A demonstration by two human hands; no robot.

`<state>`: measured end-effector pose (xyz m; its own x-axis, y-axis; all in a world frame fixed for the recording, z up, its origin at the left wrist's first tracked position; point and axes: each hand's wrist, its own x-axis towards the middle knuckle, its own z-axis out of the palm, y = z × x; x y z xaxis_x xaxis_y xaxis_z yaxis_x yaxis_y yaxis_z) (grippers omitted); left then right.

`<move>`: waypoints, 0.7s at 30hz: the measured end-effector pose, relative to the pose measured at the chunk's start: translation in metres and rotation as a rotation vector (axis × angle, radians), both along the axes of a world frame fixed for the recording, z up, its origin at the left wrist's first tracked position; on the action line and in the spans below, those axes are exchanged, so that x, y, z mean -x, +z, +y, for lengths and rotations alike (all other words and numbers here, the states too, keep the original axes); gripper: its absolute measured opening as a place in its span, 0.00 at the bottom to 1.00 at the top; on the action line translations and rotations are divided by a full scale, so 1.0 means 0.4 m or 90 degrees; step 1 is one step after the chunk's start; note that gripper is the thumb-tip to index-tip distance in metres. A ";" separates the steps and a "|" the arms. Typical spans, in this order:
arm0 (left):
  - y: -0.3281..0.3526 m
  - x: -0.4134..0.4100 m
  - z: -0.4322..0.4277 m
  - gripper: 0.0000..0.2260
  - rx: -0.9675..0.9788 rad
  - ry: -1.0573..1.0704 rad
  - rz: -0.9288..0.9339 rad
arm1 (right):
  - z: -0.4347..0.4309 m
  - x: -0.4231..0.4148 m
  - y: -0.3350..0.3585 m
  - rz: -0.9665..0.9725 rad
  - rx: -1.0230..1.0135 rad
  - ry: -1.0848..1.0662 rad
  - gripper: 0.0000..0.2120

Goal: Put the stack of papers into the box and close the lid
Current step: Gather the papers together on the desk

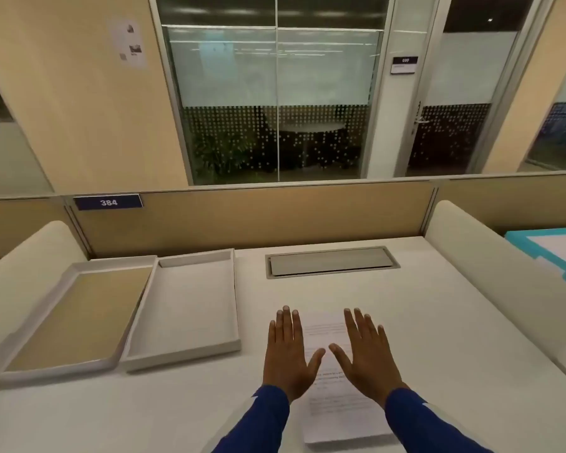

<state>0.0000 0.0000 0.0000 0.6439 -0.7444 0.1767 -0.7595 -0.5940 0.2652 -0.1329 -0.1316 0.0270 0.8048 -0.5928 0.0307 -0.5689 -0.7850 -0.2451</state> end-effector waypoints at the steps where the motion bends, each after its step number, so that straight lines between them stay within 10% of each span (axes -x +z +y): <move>1: -0.012 0.005 0.009 0.45 0.002 -0.015 0.024 | 0.005 0.006 -0.011 -0.002 -0.022 -0.009 0.48; 10: -0.054 0.102 0.074 0.46 -0.123 0.010 0.159 | 0.033 0.069 -0.084 0.030 -0.040 -0.050 0.48; 21: -0.044 0.223 0.042 0.30 -0.056 0.371 0.464 | 0.020 0.165 -0.132 0.046 -0.193 -0.223 0.42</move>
